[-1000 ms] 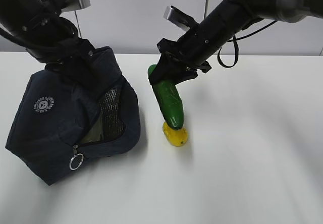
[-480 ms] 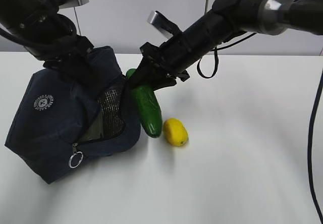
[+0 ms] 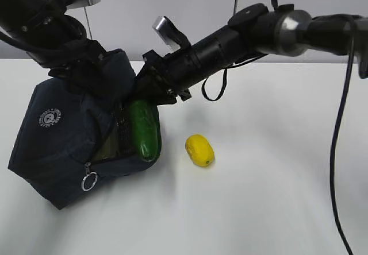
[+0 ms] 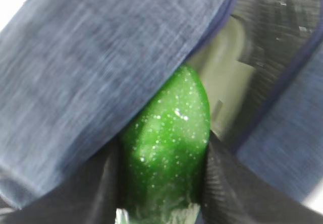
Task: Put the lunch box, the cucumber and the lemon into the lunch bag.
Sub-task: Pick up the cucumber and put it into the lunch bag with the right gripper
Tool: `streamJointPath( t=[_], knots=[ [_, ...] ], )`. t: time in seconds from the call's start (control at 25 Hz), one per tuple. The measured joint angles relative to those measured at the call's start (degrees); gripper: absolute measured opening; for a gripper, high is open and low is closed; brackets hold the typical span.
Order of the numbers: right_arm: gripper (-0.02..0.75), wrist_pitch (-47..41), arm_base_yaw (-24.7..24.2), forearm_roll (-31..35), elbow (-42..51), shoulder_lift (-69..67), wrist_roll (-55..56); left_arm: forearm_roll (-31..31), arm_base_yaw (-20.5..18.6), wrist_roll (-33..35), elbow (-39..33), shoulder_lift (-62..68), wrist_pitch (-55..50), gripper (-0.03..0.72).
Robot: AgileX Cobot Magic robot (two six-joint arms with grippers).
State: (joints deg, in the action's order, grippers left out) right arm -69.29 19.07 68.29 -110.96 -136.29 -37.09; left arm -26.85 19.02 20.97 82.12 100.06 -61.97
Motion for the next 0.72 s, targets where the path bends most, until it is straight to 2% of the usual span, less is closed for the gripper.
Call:
streamJointPath(
  t=[0.24,0.44,0.72],
  knots=[
    [0.297,0.31,0.04,9.75,0.10,-2.86,-5.54,-0.34,-0.10,0.00,0.00,0.00,0.00,0.017],
    [0.297,1.48,0.04,15.32,0.10,-4.86,-9.29,-0.60,-0.10,0.00,0.00,0.00,0.00,0.017],
    [0.297,6.19,0.86,17.58,0.19,-5.70,-11.55,-1.35,-0.10,0.00,0.00,0.00,0.00,0.017]
  ],
)
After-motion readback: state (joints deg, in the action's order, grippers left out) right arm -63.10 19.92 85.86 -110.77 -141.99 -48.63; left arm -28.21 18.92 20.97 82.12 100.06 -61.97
